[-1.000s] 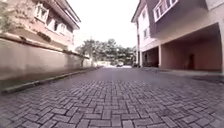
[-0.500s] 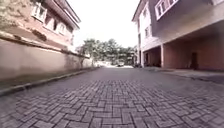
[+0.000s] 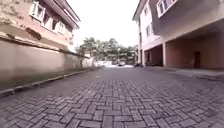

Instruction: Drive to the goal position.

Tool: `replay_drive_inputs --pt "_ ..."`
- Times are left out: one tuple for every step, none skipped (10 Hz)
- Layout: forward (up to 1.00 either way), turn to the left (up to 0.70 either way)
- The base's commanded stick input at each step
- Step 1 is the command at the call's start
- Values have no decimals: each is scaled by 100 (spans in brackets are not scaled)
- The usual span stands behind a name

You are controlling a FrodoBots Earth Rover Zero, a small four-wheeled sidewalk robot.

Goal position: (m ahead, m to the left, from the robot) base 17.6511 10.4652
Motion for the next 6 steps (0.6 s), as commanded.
replay_drive_inputs --pt "70 0" --pt "70 0" --pt "70 0" --pt "70 0" --pt "70 0" --pt "70 0"
